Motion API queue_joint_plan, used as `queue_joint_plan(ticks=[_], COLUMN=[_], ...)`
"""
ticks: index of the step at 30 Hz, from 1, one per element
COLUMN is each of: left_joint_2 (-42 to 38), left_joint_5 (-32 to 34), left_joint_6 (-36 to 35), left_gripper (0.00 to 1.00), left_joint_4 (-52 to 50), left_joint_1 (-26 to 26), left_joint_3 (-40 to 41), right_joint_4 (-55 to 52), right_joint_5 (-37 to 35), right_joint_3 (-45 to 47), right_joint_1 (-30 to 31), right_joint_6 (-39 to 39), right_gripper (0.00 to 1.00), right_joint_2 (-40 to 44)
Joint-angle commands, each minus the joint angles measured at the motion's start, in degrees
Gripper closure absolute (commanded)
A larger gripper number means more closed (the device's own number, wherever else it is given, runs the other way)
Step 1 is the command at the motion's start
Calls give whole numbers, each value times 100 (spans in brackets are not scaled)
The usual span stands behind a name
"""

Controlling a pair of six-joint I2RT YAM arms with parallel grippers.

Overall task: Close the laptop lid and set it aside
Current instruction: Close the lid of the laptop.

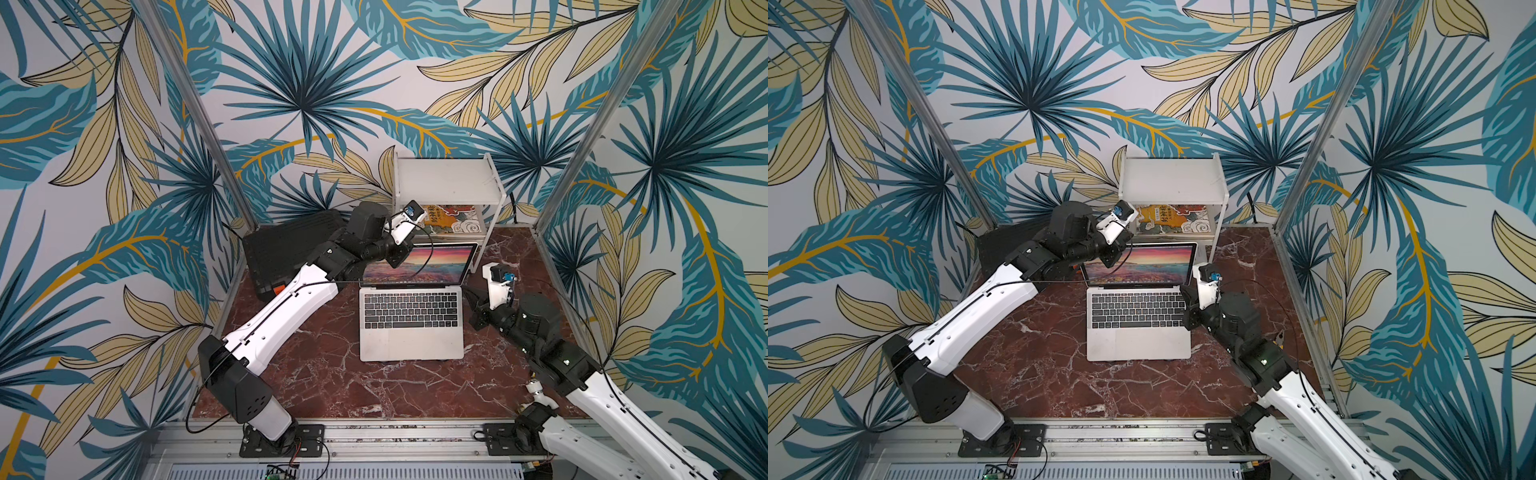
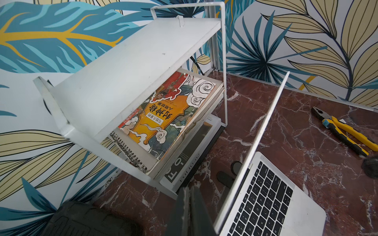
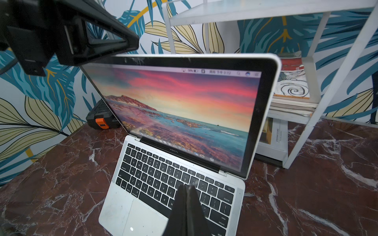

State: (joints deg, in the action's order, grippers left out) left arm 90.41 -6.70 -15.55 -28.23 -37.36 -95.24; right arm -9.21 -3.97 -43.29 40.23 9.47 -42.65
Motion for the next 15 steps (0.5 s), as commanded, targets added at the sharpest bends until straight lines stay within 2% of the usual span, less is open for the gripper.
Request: queue_joint_plan(ticks=[1, 15], left_joint_2=[-72, -870], left_joint_5=[-157, -231], left_joint_6=[189, 694], left_gripper=[90, 90], left_joint_4=[-452, 420], left_joint_1=[-124, -394], left_joint_3=[344, 1860], right_joint_4=[-369, -535], right_joint_5=[-108, -42], right_joint_3=[-178, -532], right_joint_1=[32, 32], right_joint_6=[62, 300], right_gripper=[100, 100], right_joint_2=[192, 636])
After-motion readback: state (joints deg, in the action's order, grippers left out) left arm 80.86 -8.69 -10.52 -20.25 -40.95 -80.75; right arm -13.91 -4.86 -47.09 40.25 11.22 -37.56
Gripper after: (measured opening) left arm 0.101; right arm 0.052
